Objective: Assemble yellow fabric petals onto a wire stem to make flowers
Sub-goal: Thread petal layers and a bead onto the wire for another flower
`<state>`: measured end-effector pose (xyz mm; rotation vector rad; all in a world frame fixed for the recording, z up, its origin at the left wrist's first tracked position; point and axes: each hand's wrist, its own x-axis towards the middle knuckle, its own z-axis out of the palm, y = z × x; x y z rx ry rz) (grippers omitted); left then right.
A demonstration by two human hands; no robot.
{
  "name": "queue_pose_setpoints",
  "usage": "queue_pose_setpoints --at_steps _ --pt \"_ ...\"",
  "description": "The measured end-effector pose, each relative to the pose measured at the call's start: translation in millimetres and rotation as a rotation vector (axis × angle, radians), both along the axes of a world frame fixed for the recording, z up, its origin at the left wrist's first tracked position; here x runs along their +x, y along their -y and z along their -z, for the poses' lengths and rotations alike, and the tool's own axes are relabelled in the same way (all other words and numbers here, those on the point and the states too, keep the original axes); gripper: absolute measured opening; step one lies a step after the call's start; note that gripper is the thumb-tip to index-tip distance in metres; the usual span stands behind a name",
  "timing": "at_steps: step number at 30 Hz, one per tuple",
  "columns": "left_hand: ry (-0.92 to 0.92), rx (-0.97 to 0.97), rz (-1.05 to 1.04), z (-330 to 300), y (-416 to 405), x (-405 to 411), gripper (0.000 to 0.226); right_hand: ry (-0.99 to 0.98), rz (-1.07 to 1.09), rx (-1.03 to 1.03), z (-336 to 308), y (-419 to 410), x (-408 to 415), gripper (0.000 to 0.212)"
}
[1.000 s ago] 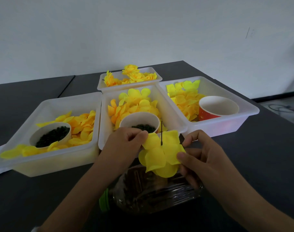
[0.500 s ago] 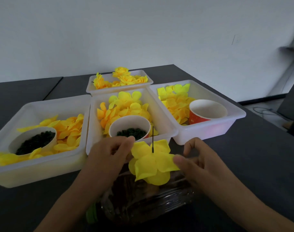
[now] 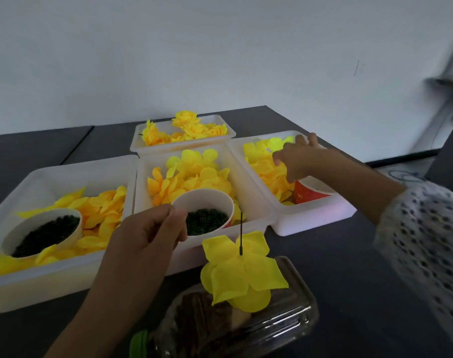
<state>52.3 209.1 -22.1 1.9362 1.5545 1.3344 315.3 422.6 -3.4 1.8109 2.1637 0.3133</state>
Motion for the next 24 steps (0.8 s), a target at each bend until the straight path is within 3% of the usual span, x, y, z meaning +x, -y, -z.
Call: queue_pose_setpoints --at_steps 4,9,12,14,19,24 --pt "0.024 0.018 0.014 -3 1 -5 0.036 0.150 -0.040 0.110 21 -15 -10 0.031" --pt "0.070 0.064 0.035 -11 4 -7 0.037 0.107 -0.107 0.370 3 -13 -7 0.017" --pt "0.097 0.091 0.073 -16 7 -8 0.043 -0.253 -0.167 0.386 -27 -2 1 0.004" --pt "0.116 0.091 0.089 -20 8 -6 0.042 -0.485 -0.177 0.330 -51 12 5 0.015" --pt "0.171 0.080 0.105 -24 12 6 0.035 -0.598 -0.144 0.257 -80 39 14 0.029" --pt "0.217 0.064 0.131 -30 16 12 0.032 -1.014 -0.162 0.097 -97 78 14 0.049"
